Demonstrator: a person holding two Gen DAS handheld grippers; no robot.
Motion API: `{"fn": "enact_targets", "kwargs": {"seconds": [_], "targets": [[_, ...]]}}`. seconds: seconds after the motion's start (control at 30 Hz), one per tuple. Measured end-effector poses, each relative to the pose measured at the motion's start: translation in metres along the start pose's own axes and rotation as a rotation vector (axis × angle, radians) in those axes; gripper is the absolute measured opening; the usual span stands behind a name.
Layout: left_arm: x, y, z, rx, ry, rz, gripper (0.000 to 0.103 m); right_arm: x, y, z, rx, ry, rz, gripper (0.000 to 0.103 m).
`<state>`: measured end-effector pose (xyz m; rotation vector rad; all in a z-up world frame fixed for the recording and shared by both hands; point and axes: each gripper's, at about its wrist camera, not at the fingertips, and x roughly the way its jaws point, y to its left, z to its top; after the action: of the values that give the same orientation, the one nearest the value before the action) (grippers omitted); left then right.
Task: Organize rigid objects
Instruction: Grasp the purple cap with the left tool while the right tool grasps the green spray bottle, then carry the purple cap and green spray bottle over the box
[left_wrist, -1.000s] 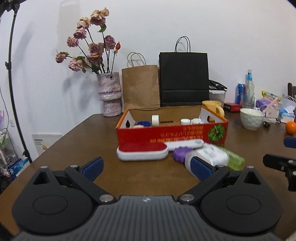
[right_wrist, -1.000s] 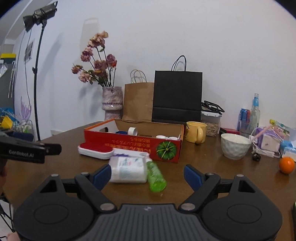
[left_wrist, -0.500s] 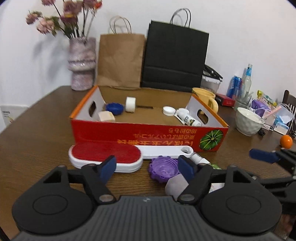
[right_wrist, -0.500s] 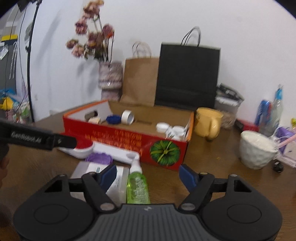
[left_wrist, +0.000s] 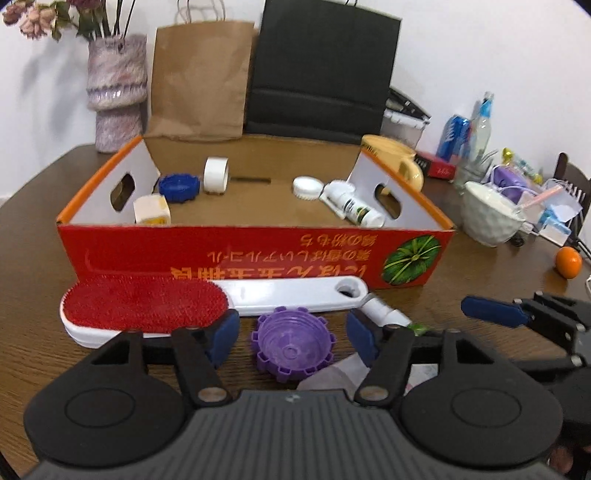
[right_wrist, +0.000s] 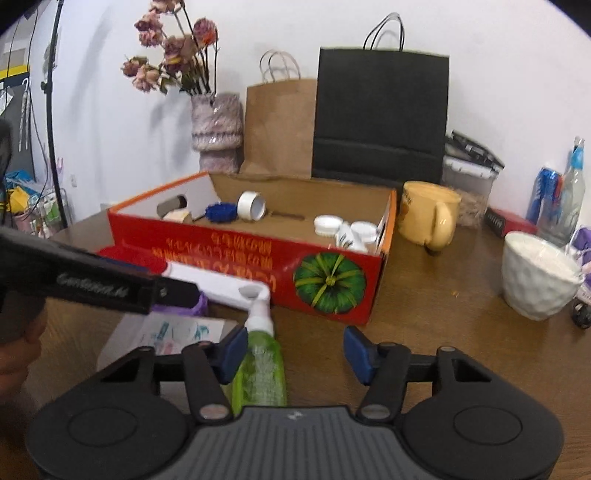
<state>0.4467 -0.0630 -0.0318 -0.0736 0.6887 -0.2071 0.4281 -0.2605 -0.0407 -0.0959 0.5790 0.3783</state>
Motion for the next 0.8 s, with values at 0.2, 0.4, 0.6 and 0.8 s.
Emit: {"fn": "enact_targets", "kwargs": {"seconds": [0.2, 0.4, 0.6, 0.8], "targets": [[0.023, 0.004, 0.005, -0.011, 0.085, -0.001, 0.058, 0.004, -0.001, 0.001, 0.018, -0.003, 0.027, 0.055], [0.028, 0.002, 0.007, 0.018, 0.103, -0.019, 0.054, 0.008, -0.009, 0.0, 0.076, 0.005, 0.068, 0.055], [0.019, 0.001, 0.002, 0.072, 0.074, -0.012, 0.054, 0.006, -0.011, -0.002, 0.093, 0.022, 0.08, 0.043], [-0.02, 0.004, -0.001, 0.069, -0.04, 0.027, 0.053, -0.001, 0.003, -0.006, 0.038, 0.033, 0.043, 0.03]]}}
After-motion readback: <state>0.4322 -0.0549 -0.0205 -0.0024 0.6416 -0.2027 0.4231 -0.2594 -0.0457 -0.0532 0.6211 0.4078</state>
